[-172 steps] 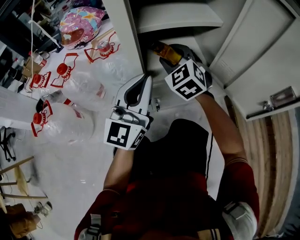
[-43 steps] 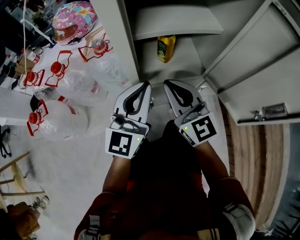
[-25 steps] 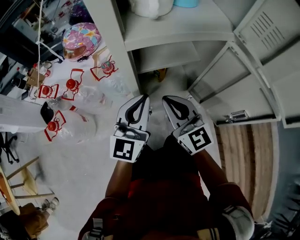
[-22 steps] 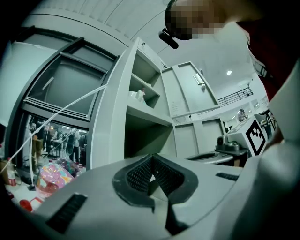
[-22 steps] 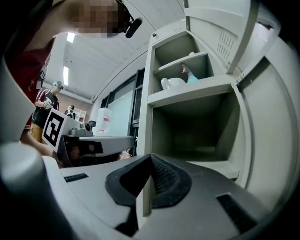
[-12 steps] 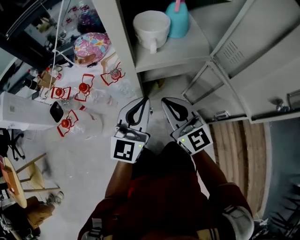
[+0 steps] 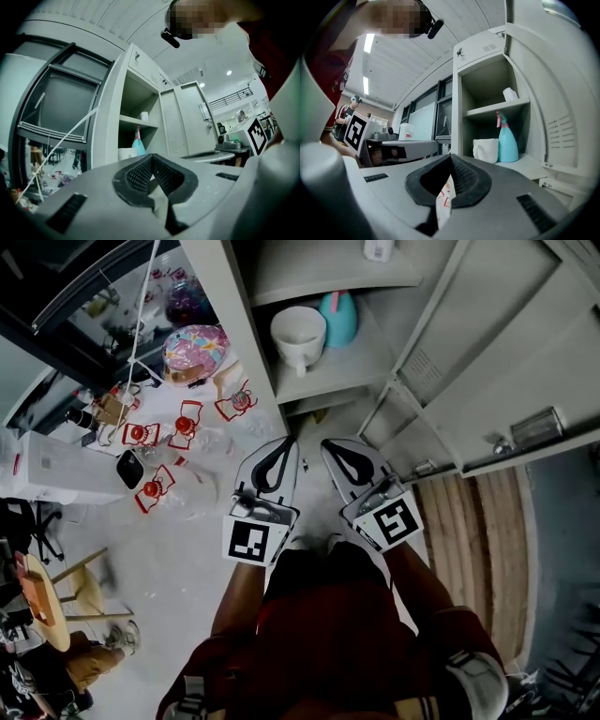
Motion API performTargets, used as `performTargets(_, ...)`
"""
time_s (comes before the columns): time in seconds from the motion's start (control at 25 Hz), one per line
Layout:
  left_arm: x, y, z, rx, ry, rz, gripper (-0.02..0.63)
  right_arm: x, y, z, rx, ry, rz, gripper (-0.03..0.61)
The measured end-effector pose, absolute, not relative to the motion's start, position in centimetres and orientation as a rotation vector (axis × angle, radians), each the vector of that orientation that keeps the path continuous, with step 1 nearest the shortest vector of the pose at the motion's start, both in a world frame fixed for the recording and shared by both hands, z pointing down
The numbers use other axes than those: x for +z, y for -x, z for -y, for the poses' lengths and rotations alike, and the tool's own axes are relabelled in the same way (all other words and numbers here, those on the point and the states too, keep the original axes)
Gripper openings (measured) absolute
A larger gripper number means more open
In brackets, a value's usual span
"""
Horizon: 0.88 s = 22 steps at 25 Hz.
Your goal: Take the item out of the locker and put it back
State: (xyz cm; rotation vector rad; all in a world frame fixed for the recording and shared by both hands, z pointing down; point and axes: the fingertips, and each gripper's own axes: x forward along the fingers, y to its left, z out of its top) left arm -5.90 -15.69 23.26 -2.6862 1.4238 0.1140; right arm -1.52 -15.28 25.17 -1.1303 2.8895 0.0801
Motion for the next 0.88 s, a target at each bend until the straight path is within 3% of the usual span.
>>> performTargets(0.88, 16.6, 4.5, 10.7, 0.152, 2.707, -1.358, 0.006, 17.8, -0.3, 10.9, 0.093, 1.135, -2.837, -0.002)
